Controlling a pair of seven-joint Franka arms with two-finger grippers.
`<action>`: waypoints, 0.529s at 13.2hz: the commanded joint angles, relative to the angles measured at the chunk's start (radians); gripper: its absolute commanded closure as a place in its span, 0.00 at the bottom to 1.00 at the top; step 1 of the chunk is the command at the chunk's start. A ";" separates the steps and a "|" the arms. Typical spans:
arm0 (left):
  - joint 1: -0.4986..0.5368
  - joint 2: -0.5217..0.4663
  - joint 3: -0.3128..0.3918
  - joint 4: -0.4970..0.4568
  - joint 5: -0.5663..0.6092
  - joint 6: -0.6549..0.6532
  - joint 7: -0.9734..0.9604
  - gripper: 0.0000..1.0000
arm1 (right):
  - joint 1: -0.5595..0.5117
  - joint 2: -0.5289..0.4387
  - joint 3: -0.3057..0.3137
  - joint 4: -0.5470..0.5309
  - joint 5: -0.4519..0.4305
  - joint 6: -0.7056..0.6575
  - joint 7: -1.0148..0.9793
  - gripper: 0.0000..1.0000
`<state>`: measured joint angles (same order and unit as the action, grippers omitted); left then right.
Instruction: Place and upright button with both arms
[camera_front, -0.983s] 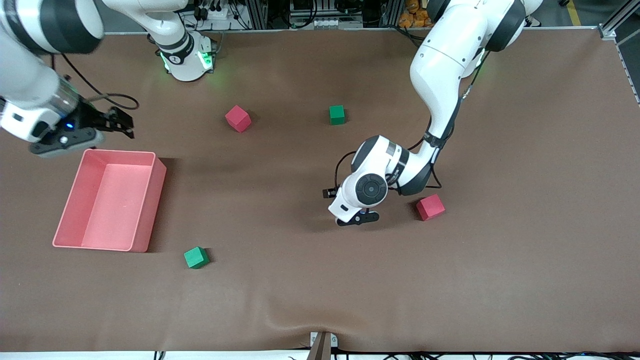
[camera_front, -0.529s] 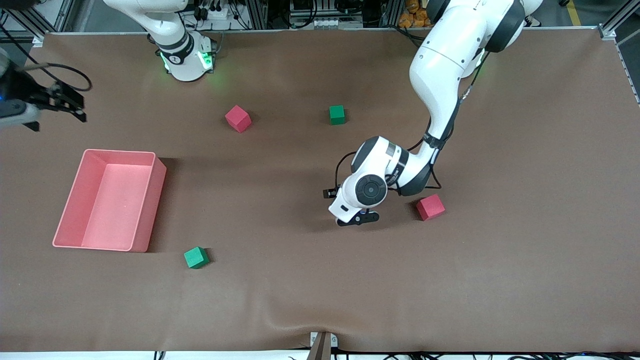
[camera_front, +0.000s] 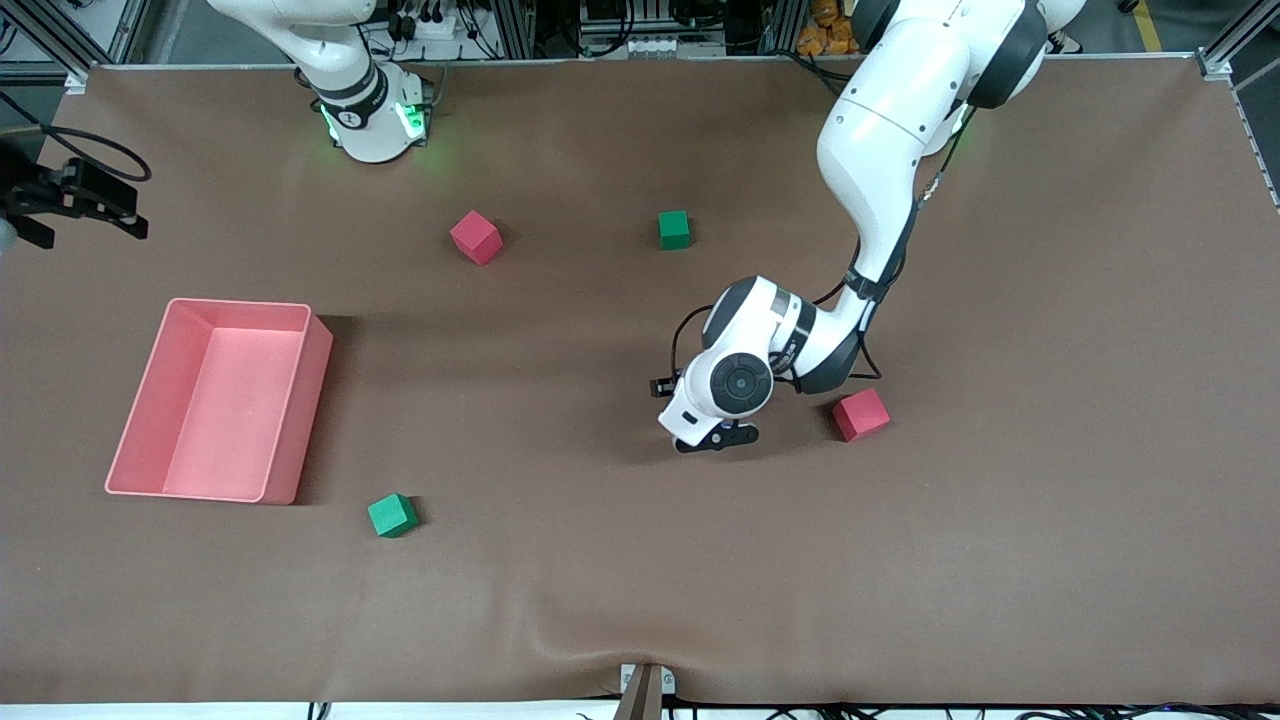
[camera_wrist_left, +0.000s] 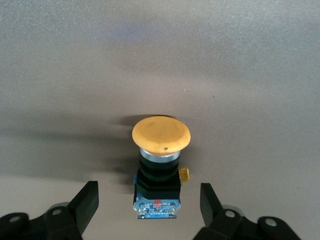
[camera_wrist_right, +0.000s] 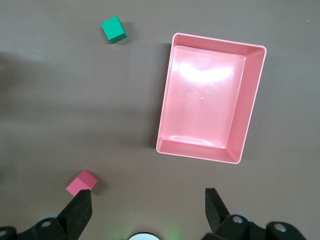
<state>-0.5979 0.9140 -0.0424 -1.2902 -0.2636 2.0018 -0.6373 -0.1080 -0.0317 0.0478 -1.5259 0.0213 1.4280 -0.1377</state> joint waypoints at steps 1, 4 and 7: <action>-0.008 0.013 0.009 0.012 -0.016 0.003 -0.010 0.15 | -0.059 -0.004 0.014 0.013 0.032 -0.014 0.018 0.00; -0.008 0.013 0.009 0.012 -0.016 0.002 -0.012 0.51 | -0.049 -0.034 -0.009 -0.046 0.020 -0.012 0.098 0.00; -0.008 0.008 0.007 0.015 -0.017 0.002 -0.018 0.66 | 0.005 -0.037 -0.060 -0.051 0.000 0.018 0.089 0.00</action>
<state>-0.5981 0.9200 -0.0425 -1.2890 -0.2636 2.0019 -0.6375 -0.1362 -0.0379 0.0197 -1.5438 0.0280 1.4212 -0.0622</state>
